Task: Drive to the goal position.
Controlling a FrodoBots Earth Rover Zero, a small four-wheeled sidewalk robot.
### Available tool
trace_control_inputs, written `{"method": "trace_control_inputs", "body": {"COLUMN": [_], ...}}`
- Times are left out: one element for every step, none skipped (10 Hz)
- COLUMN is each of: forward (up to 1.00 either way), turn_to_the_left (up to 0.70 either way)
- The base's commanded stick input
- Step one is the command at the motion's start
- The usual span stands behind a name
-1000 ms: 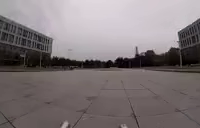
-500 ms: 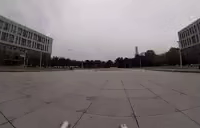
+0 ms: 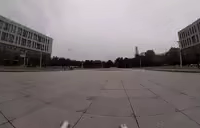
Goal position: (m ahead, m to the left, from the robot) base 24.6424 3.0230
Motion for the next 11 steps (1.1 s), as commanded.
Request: {"method": "trace_control_inputs", "body": {"forward": [0.05, 0.05, 0.05, 0.05, 0.05, 0.05, 0.05, 0.05, 0.05, 0.05, 0.04], "turn_to_the_left": [0.00, 0.00, 0.00, 0.00, 0.00, 0.00, 0.00, 0.00, 0.00, 0.00, 0.00]}}
